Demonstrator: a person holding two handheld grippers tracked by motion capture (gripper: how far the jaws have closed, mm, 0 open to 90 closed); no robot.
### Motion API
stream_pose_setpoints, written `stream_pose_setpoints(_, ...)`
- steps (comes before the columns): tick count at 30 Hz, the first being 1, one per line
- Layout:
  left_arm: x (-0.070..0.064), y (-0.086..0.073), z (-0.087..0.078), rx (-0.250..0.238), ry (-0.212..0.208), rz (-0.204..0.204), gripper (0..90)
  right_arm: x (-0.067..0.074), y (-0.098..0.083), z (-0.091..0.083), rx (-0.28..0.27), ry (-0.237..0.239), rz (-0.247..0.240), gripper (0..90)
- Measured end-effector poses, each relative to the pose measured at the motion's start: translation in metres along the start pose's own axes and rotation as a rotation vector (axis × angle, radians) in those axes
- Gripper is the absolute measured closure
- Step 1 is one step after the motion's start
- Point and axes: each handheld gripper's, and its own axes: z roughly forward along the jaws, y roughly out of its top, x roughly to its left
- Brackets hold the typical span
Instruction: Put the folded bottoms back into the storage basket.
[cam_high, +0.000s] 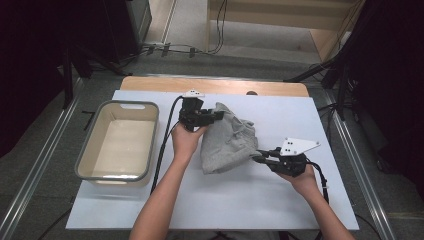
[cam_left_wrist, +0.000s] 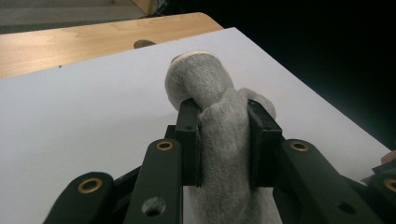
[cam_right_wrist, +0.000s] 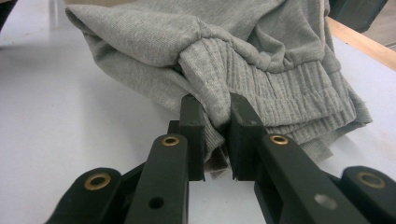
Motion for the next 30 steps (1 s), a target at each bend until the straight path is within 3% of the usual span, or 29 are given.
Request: stream_pose_setpoints(30,-0.005,0.022,-0.024,-0.056,-0.021,0.012,70.8,0.001,0.027,-0.011,-0.067,0.008,-0.025,76.6)
